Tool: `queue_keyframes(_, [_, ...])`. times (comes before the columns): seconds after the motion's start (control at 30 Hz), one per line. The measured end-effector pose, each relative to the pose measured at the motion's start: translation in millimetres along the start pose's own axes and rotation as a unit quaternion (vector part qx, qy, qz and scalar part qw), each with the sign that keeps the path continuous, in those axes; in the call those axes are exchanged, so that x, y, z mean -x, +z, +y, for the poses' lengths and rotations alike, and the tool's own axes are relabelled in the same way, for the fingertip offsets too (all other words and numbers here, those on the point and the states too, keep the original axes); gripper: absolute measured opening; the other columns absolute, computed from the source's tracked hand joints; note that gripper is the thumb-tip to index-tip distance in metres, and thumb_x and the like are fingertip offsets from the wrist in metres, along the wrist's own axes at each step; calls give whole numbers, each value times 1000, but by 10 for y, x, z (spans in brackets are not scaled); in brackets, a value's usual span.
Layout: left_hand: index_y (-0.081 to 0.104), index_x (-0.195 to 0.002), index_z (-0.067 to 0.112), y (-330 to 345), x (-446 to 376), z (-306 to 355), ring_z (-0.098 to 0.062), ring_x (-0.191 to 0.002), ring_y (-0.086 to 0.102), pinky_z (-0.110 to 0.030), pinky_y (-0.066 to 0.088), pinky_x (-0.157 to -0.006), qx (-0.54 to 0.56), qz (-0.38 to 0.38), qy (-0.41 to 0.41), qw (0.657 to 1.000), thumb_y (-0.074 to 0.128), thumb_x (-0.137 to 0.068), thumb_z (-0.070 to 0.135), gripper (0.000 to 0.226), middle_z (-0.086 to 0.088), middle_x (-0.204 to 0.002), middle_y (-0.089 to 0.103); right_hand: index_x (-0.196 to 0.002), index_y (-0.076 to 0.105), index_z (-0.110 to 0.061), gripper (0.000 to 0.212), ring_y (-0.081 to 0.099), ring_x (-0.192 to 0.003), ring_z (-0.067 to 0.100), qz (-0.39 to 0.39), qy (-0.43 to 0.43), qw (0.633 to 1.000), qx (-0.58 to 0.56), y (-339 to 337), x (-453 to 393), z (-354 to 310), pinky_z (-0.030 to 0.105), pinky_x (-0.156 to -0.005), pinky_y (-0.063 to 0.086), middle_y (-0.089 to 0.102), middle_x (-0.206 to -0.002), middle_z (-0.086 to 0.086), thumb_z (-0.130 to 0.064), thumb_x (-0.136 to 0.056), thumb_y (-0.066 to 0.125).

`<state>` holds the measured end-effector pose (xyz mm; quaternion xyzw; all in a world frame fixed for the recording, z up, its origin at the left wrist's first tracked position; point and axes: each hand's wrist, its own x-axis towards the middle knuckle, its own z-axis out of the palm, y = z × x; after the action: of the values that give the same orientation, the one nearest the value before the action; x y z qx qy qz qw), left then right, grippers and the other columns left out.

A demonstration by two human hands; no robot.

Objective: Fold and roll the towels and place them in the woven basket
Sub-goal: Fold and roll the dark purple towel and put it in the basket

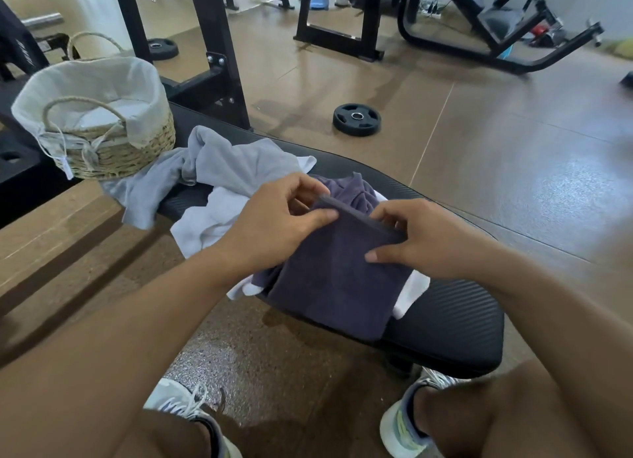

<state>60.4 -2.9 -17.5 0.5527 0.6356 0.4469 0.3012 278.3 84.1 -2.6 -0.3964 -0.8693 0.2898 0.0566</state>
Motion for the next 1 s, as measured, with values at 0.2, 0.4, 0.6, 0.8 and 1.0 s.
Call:
queue_keyframes(0.2, [67,-106,20,-117,-59,-90,-1,-71,58,-5,40,-61,-80,-35,21,996,87,-74,7,40,6,-91,69,-97,68,-32,25,57,-76,-9,93,-6,996,-7,-4,-84,-28,13,-66,39,64,-81,-23,-24,-79,84])
queue_keyframes(0.4, [64,-100,19,-225,-101,-130,6,-81,59,-6,42,-72,-73,-48,49,995,84,-76,6,33,7,-98,71,-101,66,-35,27,54,-96,5,213,-81,974,14,22,-204,-65,23,-84,36,61,-95,-19,-22,-82,80])
queue_keyframes(0.6, [59,-87,16,-199,-140,-275,-2,-76,58,-18,45,-67,-123,-6,88,988,74,-80,0,22,8,-80,65,-95,66,-27,27,52,-95,13,204,-111,969,87,84,-248,-103,31,-91,40,57,-93,-15,-10,-77,78])
queue_keyframes(0.8, [56,-81,18,-202,-134,-347,0,-77,52,-12,39,-70,-160,-4,105,981,66,-79,-5,26,2,-87,61,-92,55,-28,33,50,-90,17,188,-122,961,161,257,-131,-127,37,-86,43,54,-90,-11,-13,-72,76])
queue_keyframes(1.0, [51,-80,23,-174,-63,-369,-18,-89,56,-33,46,-78,-168,-7,145,975,63,-76,-7,33,0,-93,62,-100,57,-28,39,48,-95,14,180,-145,954,189,386,72,-102,35,-89,43,52,-98,-12,-41,-73,83])
